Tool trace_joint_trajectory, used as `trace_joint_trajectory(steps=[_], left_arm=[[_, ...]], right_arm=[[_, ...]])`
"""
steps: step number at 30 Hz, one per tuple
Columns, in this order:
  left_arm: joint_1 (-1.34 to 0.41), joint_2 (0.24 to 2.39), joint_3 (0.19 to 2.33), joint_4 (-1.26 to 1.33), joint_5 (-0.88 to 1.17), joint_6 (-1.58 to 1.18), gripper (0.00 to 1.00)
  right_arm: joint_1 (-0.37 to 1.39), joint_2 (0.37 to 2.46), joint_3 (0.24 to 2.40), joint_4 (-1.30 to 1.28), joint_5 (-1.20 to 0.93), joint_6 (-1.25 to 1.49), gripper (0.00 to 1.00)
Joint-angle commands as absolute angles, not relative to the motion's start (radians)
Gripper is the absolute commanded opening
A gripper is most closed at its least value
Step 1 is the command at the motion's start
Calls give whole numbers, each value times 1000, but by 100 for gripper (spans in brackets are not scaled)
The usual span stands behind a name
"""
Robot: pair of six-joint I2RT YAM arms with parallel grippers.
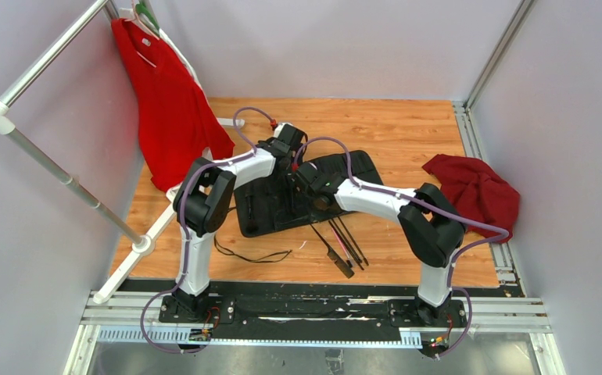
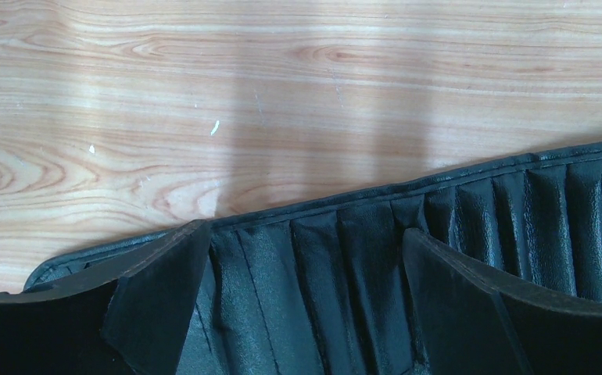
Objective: Organize the makeup
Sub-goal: Place the makeup tool in the storage box.
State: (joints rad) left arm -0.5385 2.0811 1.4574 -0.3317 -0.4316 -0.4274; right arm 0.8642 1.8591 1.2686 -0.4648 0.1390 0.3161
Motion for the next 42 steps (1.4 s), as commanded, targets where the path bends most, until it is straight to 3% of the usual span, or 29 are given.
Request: trace_joint_trajectory(steps=[1, 42], left_arm=[[-552, 2086, 1434, -355, -416, -438, 98], [-546, 2067, 1418, -348, -393, -444, 98]], right_arm=[[842, 1843, 1249, -452, 164, 426, 1], [840, 1867, 1254, -437, 79, 498, 1]])
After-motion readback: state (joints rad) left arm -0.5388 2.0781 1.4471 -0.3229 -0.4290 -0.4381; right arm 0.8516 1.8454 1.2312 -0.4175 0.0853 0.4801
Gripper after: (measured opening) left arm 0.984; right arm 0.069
